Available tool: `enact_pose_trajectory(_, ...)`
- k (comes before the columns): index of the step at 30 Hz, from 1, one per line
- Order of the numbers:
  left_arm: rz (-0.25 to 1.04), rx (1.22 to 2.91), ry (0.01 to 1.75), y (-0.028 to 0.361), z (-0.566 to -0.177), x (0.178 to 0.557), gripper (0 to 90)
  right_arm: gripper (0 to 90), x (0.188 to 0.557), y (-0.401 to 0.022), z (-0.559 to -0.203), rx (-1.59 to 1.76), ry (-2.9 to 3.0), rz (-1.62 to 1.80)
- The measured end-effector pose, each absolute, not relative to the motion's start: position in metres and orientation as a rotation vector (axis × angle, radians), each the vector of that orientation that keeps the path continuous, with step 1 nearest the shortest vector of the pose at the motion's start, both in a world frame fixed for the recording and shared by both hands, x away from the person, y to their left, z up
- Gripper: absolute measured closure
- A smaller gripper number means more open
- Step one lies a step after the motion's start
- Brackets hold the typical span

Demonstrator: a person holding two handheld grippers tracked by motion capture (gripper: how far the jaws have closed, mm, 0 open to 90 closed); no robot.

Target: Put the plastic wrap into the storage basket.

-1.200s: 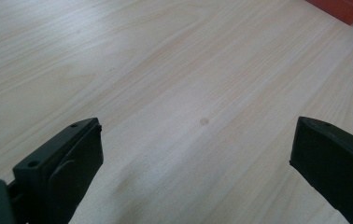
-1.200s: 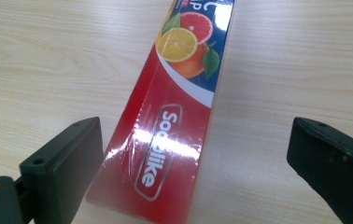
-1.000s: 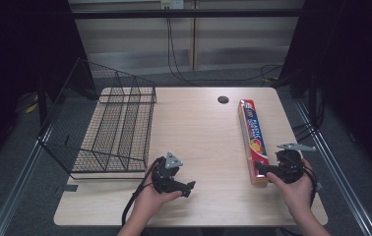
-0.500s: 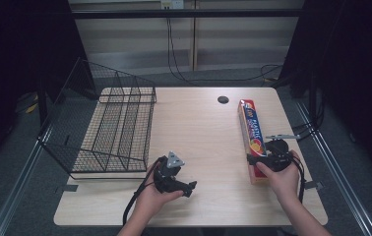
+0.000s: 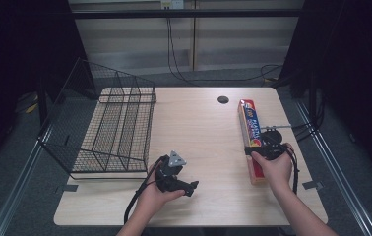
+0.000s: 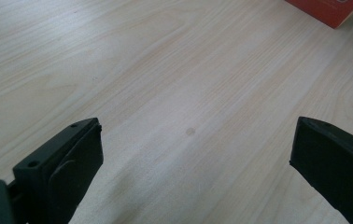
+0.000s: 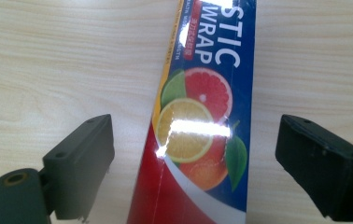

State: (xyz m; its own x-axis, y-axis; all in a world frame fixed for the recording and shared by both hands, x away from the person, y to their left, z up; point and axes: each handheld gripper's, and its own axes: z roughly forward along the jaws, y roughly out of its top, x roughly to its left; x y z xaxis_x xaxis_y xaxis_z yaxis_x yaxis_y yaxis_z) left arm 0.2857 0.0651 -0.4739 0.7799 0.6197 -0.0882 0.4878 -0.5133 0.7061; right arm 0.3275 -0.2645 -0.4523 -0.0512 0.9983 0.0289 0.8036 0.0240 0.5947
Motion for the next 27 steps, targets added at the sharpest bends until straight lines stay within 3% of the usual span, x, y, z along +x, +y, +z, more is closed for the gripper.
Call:
enact_pose_trajectory(15, 0.22, 2.234, 0.821, 0.063, -0.474, 0.285, 2.3, 29.9, 0.342, -0.262, -0.457, 1.882, 1.95, 0.588)
enact_pose_trajectory(27, 0.221, 2.237, 0.821, 0.063, -0.474, 0.284, 2.3, 35.5, 0.353, -0.265, -0.46, 1.945, 1.907, 0.589)
